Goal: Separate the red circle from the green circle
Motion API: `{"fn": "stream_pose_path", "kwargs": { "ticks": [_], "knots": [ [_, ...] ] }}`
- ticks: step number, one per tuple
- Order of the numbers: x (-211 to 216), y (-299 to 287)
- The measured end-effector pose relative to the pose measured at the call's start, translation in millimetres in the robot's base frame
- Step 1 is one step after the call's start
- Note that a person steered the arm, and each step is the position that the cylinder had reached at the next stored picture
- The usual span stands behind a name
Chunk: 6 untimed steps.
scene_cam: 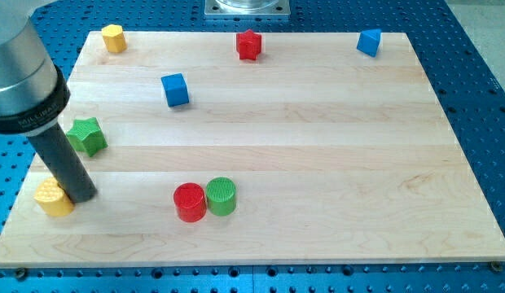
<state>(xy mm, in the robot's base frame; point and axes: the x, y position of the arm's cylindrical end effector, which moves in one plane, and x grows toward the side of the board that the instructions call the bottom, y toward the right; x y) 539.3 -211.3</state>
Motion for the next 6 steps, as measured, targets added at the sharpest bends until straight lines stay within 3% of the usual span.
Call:
{"fn": "stream_pose_path", "kwargs": {
  "ticks": [2, 4, 6],
  "knots": [
    [-46.3, 7.2],
    [-46.5, 7.2],
    [-1.7, 11.9]
  ]
}}
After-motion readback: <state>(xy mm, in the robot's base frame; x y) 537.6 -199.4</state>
